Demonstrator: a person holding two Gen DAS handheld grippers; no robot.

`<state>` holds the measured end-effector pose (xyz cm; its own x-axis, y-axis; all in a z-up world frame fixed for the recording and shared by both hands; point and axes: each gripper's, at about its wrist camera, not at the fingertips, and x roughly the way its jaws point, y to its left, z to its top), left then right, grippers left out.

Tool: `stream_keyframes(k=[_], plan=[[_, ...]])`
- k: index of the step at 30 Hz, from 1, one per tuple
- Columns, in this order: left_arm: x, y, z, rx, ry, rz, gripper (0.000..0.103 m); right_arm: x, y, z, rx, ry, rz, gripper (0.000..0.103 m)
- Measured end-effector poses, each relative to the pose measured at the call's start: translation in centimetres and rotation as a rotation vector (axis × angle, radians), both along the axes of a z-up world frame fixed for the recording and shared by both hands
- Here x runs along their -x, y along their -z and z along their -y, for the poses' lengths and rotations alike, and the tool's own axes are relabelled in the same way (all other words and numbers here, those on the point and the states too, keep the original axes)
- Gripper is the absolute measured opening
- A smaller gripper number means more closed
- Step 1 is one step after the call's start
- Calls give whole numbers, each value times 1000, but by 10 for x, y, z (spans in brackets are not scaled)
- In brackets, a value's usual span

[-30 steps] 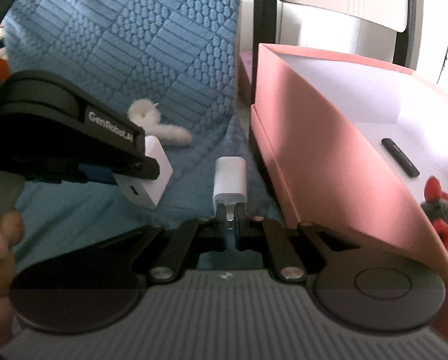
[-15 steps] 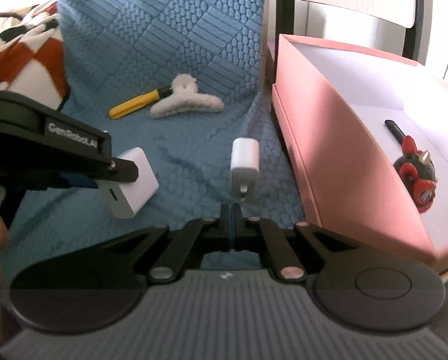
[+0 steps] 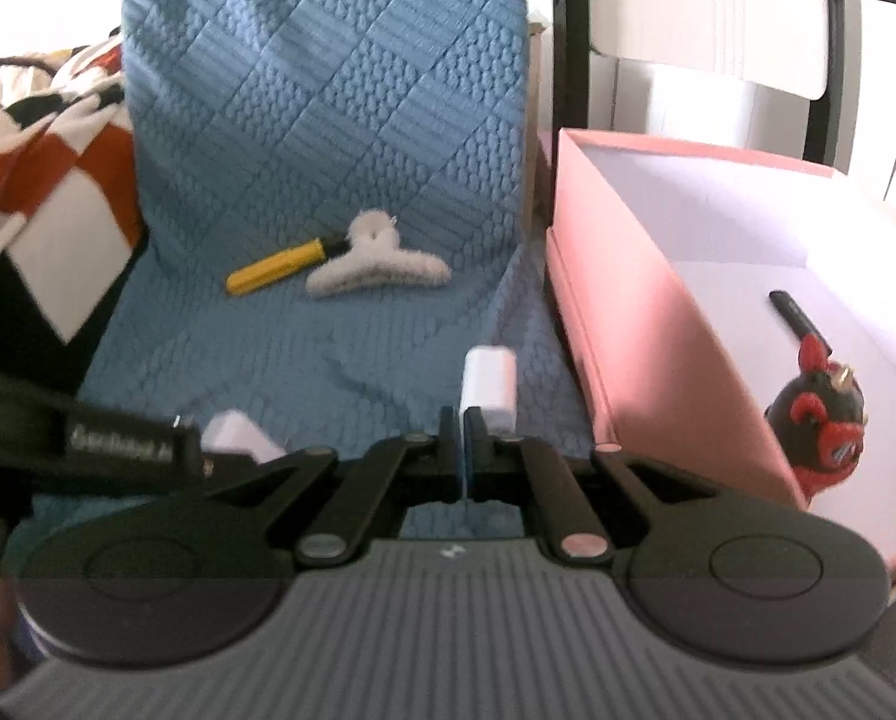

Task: Organize rigid objects
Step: 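Grasp the small white plug charger with the right gripper while the left holds the brick, then carry both chargers over the pink box with both grippers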

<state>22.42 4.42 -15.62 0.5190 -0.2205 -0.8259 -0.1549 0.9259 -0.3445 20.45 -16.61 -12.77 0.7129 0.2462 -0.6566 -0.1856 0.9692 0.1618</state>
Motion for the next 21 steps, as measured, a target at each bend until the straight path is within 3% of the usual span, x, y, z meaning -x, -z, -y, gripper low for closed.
stream_keyframes(k=[2, 4, 5, 6, 11, 21], plan=[[-1, 1, -1, 18, -3, -4, 33, -4, 1, -1, 11, 20, 11, 10], [-3, 2, -1, 13, -7, -10, 33, -11, 5, 1, 3, 45, 0, 20], [-3, 3, -1, 11, -8, -13, 33, -14, 6, 2, -13, 57, -6, 31], [-3, 3, -1, 13, -9, -15, 34, -17, 7, 2, -34, 65, -14, 34], [-5, 6, -6, 46, -27, -28, 34, -34, 9, -7, -18, 73, 3, 33], [-4, 5, -7, 50, -29, -30, 34, -63, 30, -21, 37, 82, -95, 33]])
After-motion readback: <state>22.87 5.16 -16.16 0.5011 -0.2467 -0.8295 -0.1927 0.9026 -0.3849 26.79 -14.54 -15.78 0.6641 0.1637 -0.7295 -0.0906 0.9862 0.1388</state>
